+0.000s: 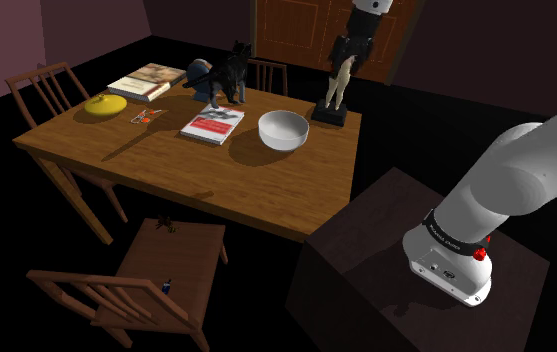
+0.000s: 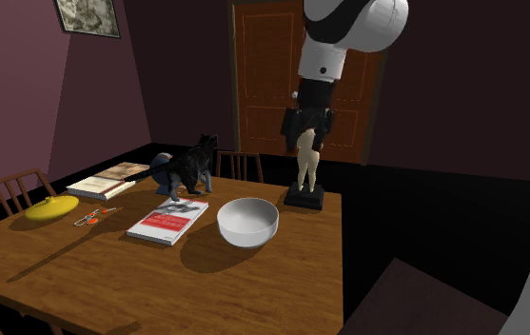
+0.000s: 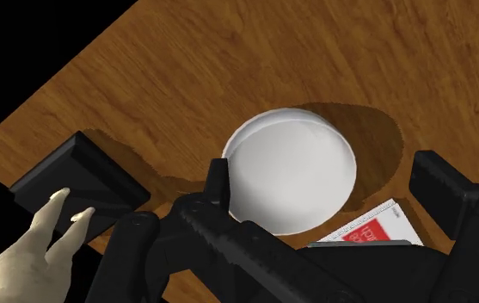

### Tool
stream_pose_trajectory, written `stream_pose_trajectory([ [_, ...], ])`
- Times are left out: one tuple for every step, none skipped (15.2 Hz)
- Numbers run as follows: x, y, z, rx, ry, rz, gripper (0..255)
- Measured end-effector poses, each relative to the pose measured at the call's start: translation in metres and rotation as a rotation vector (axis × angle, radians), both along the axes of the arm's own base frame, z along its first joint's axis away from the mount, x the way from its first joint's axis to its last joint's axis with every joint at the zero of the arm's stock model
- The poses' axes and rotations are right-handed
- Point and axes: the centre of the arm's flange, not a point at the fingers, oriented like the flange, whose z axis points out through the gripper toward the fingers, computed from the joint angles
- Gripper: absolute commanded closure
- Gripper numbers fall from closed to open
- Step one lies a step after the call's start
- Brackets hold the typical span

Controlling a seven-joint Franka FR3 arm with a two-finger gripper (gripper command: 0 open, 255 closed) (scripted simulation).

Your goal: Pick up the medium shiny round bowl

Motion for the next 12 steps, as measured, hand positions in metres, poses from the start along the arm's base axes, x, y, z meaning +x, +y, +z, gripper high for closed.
stream_pose_trajectory([
  [0.009,-0.002,-0.011,0.000,0.005,0.002,0],
  [0.016,-0.007,-0.021,-0.001,0.009,0.004,0],
  [0.025,-0.009,-0.029,-0.001,0.013,0.006,0],
  [0.034,-0.012,-0.041,-0.002,0.018,0.008,0],
  [0.045,-0.014,-0.052,-0.002,0.022,0.010,0],
  [0.053,-0.015,-0.063,-0.003,0.027,0.012,0],
  [0.061,-0.018,-0.072,-0.004,0.031,0.014,0],
  [0.069,-0.019,-0.084,-0.004,0.036,0.016,0],
  [0.077,-0.022,-0.093,-0.005,0.040,0.018,0],
  [0.085,-0.026,-0.103,-0.005,0.044,0.020,0],
  [0.096,-0.028,-0.112,-0.006,0.048,0.022,0],
  [0.104,-0.031,-0.123,-0.007,0.053,0.024,0],
])
